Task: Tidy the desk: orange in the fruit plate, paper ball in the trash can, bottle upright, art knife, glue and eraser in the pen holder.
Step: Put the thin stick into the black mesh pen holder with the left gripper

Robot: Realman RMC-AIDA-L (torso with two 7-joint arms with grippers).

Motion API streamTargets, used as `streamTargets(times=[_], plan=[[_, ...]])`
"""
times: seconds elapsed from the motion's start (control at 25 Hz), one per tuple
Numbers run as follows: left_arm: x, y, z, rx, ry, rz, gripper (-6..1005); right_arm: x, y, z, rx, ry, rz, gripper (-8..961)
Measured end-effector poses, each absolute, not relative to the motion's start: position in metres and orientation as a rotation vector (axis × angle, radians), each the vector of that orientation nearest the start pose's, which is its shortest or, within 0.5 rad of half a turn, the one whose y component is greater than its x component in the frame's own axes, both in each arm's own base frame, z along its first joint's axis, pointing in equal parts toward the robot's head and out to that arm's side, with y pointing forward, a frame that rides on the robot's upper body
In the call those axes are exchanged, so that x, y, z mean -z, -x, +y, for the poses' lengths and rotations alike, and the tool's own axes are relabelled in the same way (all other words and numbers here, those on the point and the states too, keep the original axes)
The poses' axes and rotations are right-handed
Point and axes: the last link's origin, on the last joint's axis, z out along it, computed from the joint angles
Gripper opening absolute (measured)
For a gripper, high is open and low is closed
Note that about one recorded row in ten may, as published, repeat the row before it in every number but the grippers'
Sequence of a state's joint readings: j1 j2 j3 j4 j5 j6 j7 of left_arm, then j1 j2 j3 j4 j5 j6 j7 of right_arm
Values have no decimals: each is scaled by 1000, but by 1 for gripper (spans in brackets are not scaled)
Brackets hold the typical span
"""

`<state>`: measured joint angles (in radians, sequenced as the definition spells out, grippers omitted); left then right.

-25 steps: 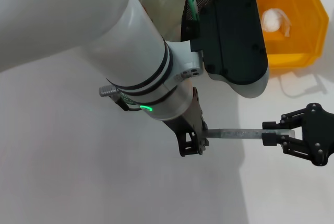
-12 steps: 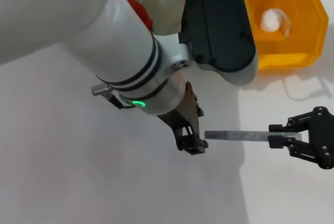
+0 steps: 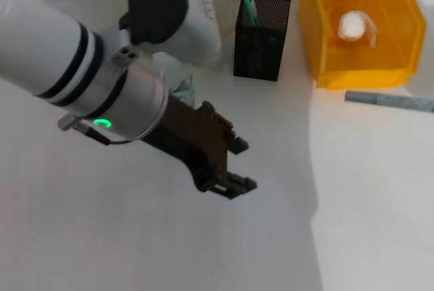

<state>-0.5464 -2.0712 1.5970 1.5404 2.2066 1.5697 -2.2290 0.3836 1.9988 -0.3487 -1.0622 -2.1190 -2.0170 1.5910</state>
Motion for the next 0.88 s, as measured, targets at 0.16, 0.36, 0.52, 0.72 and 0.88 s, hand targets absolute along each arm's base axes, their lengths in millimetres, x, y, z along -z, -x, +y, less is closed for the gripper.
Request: streamTargets(times=[0.16,0.36,0.52,0.72,0.88], plan=[[30,130,300,-117,3174,-271,575,-162,-270,281,-621,2586,722,161],[16,156,302,227,3237,-370,575,-196,-223,312,-522,2556,795,161],[4,178,307,425,3191,-443,574,-197,-194,341,-386,2579,858,160],[2,202,312,491,3088,-474,573,-181,-159,394,-137,2571,961,160],[4,211,313,498,3049,-487,575,-158,-134,432,2,2584,987,160]])
